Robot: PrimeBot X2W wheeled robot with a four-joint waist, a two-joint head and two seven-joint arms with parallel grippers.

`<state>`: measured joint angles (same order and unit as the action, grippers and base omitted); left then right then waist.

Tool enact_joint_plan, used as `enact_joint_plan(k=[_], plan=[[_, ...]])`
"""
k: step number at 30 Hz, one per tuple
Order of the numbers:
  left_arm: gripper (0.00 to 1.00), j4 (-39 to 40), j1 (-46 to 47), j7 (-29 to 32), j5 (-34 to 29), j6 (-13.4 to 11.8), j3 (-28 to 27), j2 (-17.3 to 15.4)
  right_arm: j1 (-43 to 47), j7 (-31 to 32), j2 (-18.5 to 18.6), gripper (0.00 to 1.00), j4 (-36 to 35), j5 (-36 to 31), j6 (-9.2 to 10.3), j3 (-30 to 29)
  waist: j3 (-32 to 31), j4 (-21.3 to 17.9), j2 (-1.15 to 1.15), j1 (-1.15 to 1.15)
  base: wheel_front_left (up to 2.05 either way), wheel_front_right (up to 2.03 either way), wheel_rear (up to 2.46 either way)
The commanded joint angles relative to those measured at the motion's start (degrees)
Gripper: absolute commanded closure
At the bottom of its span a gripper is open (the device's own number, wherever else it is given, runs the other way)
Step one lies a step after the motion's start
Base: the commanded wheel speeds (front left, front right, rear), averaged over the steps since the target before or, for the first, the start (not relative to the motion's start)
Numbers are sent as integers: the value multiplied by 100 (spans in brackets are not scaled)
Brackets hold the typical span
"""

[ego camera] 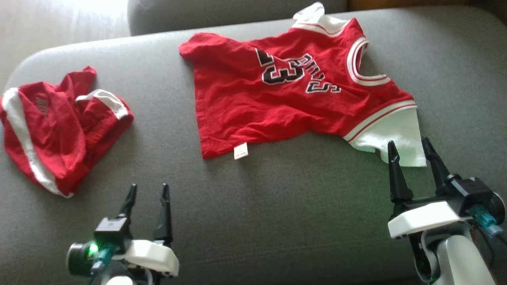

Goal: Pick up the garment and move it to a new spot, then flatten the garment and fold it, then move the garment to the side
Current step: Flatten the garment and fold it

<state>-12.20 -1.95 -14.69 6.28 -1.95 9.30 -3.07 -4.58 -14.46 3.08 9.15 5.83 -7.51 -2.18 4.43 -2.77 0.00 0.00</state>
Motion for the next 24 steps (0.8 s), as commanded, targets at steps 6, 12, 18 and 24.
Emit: enact_joint_plan(k=[6,12,18,24], plan=[[0,-293,784,-30,66,10,-6,18,-414,-54,-20,0,-508,-103,2,312,612,-358,0,0,0,0,0],[0,-902,1461,-30,122,28,72,19,-560,-54,-20,0,-719,-64,2,393,966,-639,0,0,0,0,0],[0,-1753,2136,-28,242,22,135,19,-625,-54,-20,0,-745,-32,2,394,1113,-834,0,0,0,0,0],[0,-2426,2545,19,370,-124,216,19,-650,-54,-20,0,-737,16,2,389,1151,-940,0,0,0,0,0]])
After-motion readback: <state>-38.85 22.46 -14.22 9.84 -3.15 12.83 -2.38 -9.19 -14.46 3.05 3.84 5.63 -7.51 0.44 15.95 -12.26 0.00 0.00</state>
